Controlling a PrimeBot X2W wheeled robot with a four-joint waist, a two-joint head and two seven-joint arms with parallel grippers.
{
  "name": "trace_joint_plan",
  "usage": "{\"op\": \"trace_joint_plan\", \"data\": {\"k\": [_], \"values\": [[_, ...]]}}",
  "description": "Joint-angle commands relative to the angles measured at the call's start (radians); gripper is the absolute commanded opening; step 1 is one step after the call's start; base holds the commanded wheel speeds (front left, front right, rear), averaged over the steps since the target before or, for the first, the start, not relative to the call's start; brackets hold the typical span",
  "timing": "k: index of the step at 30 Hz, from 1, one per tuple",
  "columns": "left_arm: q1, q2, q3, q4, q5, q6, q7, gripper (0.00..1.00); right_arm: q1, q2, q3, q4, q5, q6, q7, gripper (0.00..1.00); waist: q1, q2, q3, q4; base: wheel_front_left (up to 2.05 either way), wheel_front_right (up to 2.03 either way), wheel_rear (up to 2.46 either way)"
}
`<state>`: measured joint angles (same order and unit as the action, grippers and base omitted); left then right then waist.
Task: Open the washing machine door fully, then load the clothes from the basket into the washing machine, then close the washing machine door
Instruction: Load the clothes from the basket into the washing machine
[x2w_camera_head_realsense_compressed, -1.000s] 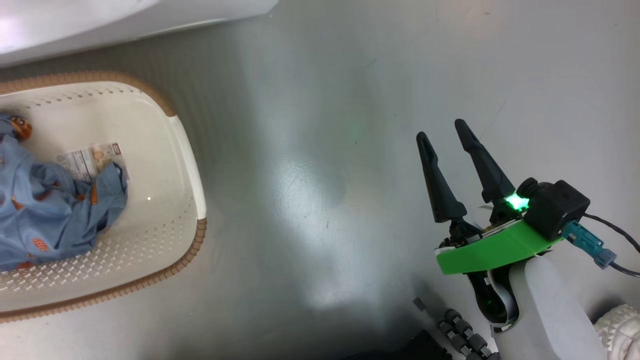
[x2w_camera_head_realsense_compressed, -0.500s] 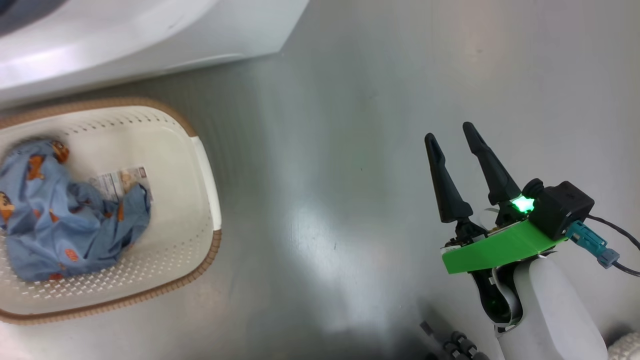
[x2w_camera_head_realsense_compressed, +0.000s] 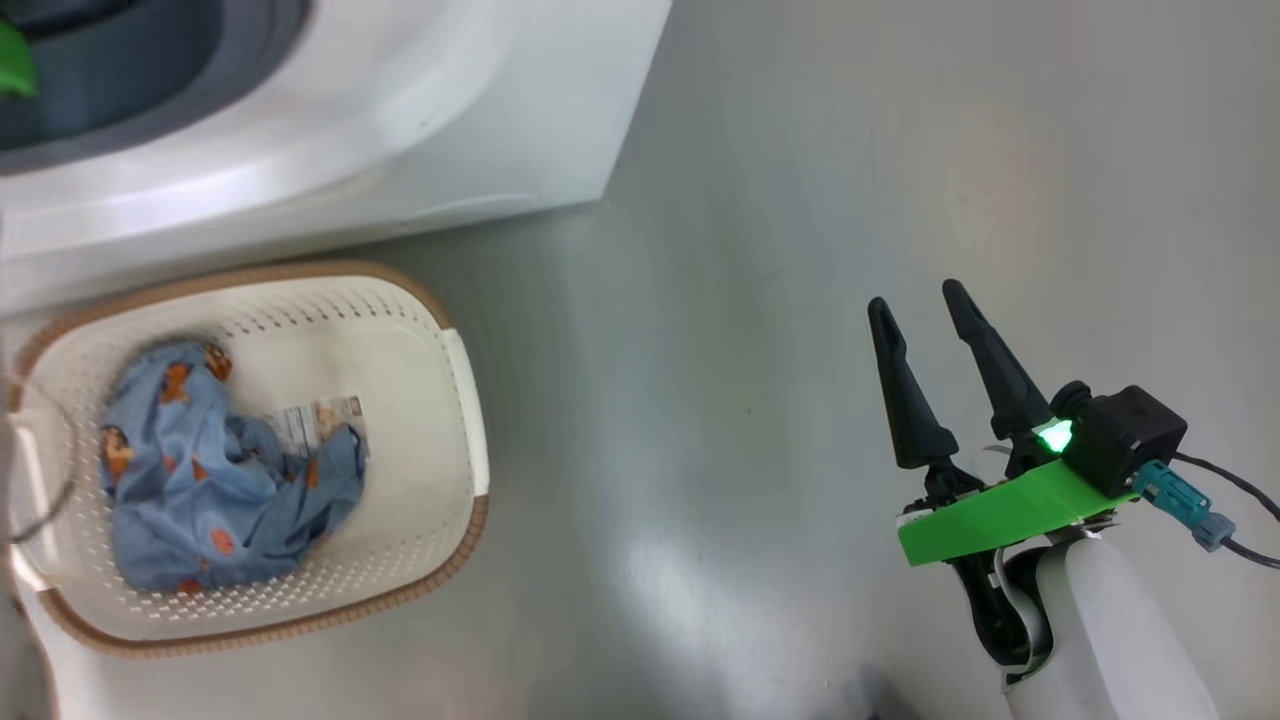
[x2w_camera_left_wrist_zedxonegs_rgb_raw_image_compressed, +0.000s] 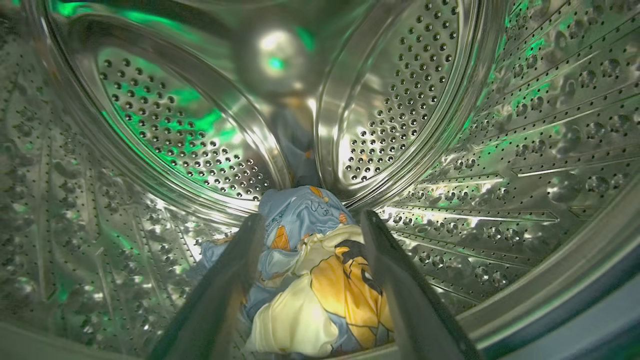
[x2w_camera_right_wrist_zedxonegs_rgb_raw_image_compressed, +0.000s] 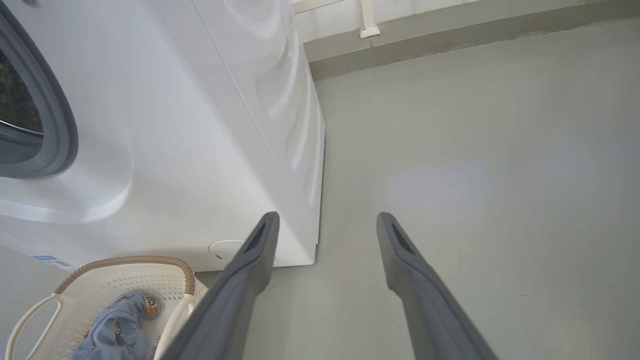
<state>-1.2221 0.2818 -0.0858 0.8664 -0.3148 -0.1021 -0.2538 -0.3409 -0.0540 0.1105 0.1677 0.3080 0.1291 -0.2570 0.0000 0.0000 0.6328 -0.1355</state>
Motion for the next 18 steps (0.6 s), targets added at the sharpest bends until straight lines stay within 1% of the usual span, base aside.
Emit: {"op": "trace_joint_plan", "data": {"k": [1,6,12,13,18], "values": [[0.053,0.047,0.014,-0.048,-0.002,0.011,-0.008,1.00,0.041,0.004,0.017,-0.017,-0.011,0.002,-0.005,1.00,0.0000,0.0000,-0.054,0.015,0.00,0.00,0.00],[0.212,0.044,0.024,-0.170,0.015,0.039,-0.008,1.00,0.058,0.004,0.018,-0.010,-0.017,0.002,-0.005,1.00,0.0000,0.0000,-0.117,0.018,0.00,0.00,0.00],[0.422,0.023,0.050,-0.339,0.015,0.077,-0.008,1.00,0.083,0.004,0.013,-0.007,-0.020,0.002,-0.005,1.00,0.0000,0.0000,-0.190,0.016,0.00,0.00,0.00],[0.422,0.023,0.050,-0.339,0.015,0.077,-0.008,1.00,0.083,0.004,0.013,-0.007,-0.020,0.002,-0.005,1.00,0.0000,0.0000,-0.190,0.016,0.00,0.00,0.00],[0.595,0.010,0.074,-0.479,0.019,0.106,-0.008,1.00,0.111,0.004,0.010,-0.007,-0.026,0.002,-0.005,1.00,0.0000,0.0000,-0.247,0.009,0.00,0.00,0.00]]}}
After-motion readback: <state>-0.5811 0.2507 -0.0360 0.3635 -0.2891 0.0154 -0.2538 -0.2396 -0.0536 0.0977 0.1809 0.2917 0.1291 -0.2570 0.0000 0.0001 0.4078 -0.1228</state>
